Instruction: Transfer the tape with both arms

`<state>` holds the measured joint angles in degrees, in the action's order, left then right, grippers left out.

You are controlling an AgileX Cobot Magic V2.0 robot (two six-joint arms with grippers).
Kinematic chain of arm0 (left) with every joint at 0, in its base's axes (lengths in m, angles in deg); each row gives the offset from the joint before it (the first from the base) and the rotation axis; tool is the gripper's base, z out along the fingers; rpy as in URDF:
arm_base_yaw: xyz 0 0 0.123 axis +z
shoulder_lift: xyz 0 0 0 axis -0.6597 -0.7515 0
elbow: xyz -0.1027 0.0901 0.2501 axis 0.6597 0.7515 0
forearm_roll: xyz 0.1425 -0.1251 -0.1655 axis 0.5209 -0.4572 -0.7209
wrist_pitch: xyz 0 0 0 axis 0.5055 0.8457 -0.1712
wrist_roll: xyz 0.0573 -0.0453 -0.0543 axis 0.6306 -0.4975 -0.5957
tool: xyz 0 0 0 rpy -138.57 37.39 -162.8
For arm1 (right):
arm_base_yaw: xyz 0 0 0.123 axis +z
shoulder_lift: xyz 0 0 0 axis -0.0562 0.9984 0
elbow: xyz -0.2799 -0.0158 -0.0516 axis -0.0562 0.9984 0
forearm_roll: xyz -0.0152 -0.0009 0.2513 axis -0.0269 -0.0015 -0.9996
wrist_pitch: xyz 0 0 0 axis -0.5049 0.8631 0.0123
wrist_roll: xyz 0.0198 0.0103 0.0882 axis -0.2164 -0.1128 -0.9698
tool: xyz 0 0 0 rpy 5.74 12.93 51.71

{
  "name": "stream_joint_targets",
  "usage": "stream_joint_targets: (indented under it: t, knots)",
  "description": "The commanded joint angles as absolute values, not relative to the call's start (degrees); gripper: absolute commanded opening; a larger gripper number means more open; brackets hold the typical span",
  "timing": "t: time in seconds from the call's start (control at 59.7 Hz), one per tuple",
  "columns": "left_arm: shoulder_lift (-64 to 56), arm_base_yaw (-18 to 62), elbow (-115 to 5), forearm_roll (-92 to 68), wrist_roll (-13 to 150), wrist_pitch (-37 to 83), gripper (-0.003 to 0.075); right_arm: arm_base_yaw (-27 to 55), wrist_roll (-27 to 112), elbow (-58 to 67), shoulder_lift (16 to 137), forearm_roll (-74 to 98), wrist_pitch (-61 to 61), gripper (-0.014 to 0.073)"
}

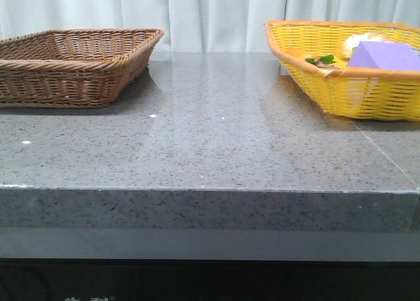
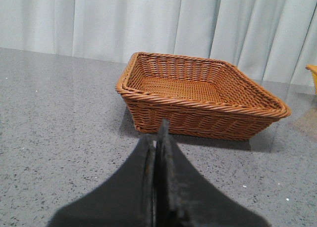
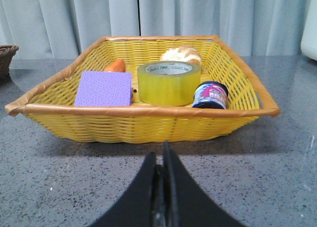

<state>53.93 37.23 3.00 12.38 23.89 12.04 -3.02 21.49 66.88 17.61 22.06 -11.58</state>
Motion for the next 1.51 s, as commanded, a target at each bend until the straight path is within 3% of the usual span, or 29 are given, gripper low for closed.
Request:
stream_joint_targets:
  t: [0.0,0.872,1.223,1.492]
  knots:
    - [55.0,37.3,5.2,12.3,23.6,7.3,-0.002,-3.0,22.1,65.4,16.1,22.0,-16.5,-0.0069]
    - [55.0,37.3,2.8,12.3,23.6,3.6,-0.002,-3.0,22.1,64.0,16.1,20.8,-15.4,-0.0069]
    - [54.2,37.3,-15.5,12.3,23.6,20.5,-0.002,-3.0,22.1,48.7,17.0,18.6,-2.0,-0.0069]
    - [45.2,37.3,-33.1,12.3,23.6,33.6,-0.002,-3.0,22.1,34.2,25.9,18.6,6.8,-0.0069]
